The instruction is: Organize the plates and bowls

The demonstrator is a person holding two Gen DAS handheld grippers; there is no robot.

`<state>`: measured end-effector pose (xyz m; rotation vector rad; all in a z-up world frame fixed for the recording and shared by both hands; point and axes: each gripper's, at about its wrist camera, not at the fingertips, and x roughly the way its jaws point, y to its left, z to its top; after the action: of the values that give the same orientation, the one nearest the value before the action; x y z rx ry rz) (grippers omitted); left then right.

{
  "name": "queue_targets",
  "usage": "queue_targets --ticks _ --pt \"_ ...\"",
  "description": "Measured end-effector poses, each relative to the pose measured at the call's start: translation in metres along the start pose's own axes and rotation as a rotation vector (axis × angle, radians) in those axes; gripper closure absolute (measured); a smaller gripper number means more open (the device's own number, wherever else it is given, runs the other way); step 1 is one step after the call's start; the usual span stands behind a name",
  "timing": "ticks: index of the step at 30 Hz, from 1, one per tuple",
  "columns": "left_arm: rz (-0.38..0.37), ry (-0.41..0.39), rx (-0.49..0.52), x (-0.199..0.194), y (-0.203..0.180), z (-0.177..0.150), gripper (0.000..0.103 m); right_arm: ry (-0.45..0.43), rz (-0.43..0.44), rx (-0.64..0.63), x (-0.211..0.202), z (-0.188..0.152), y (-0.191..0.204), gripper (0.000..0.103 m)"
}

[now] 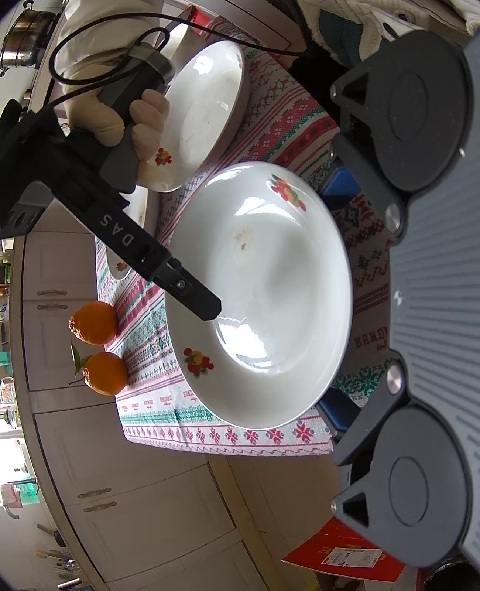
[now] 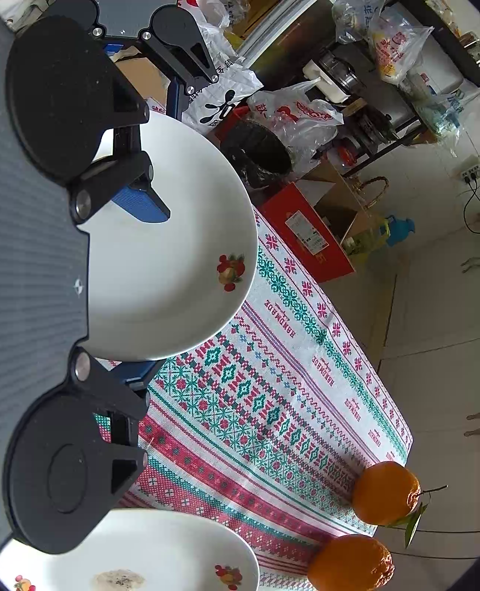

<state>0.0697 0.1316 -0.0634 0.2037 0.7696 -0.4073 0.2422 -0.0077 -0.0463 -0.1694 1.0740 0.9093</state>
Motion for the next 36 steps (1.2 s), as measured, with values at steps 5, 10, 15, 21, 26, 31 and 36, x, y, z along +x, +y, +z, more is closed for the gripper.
queue_targets --ticks 5,10,15,21,26,31,36 --pt "-0.005 -0.003 0.010 0.006 0.008 0.007 0.001 -0.005 -0.009 0.003 0.001 0.009 -0.006 0.022" --pt "-0.011 -0.005 0.022 0.013 0.015 0.015 0.001 -0.014 -0.024 0.011 0.004 0.019 -0.015 0.022" --pt "-0.021 -0.008 0.018 0.022 0.024 0.023 0.001 -0.027 -0.036 0.021 0.006 0.028 -0.024 0.022" --pt "-0.015 -0.018 0.031 0.030 0.033 0.032 0.002 -0.047 -0.057 0.014 0.009 0.038 -0.031 0.022" --pt "-0.010 -0.017 0.032 0.038 0.038 0.036 0.001 -0.057 -0.067 0.023 0.015 0.044 -0.037 0.022" --pt "-0.018 -0.012 0.024 0.042 0.042 0.037 0.001 -0.058 -0.078 0.028 0.020 0.047 -0.041 0.022" --pt "-0.014 -0.014 0.030 0.044 0.042 0.038 0.001 -0.065 -0.075 0.040 0.020 0.047 -0.043 0.022"
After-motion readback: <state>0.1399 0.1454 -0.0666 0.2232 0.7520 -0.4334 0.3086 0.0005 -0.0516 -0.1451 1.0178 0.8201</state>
